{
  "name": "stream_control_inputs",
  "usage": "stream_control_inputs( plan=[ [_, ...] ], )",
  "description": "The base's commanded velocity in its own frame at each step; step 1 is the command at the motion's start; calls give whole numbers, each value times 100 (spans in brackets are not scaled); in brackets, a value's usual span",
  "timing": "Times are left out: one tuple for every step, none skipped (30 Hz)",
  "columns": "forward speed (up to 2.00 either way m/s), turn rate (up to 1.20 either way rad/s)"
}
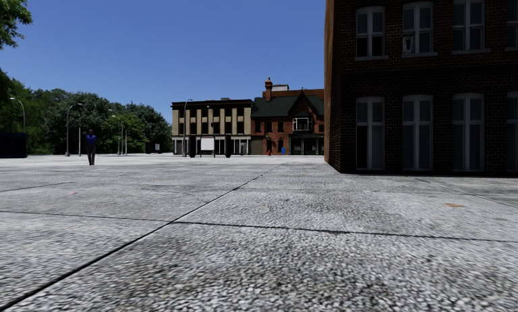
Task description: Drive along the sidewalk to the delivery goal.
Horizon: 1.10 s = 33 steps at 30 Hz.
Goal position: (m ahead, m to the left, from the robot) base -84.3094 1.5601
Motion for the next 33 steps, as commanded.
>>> stream_control_inputs(
  plan=[
    [0,0],
    [0,0],
    [0,0],
    [0,0],
    [0,0],
    [0,0],
    [0,0],
    [0,0],
    [0,0],
    [0,0],
    [0,0],
    [0,0],
    [0,0],
    [0,0],
    [0,0],
    [0,0],
    [0,0],
    [0,0],
    [0,0],
    [0,0],
    [0,0],
    [0,0],
    [0,0],
    [0,0],
    [0,0],
    [0,0],
    [0,0],
    [0,0],
    [0,0],
    [0,0],
    [6,7],
    [51,19],
    [80,28]
  ],
)
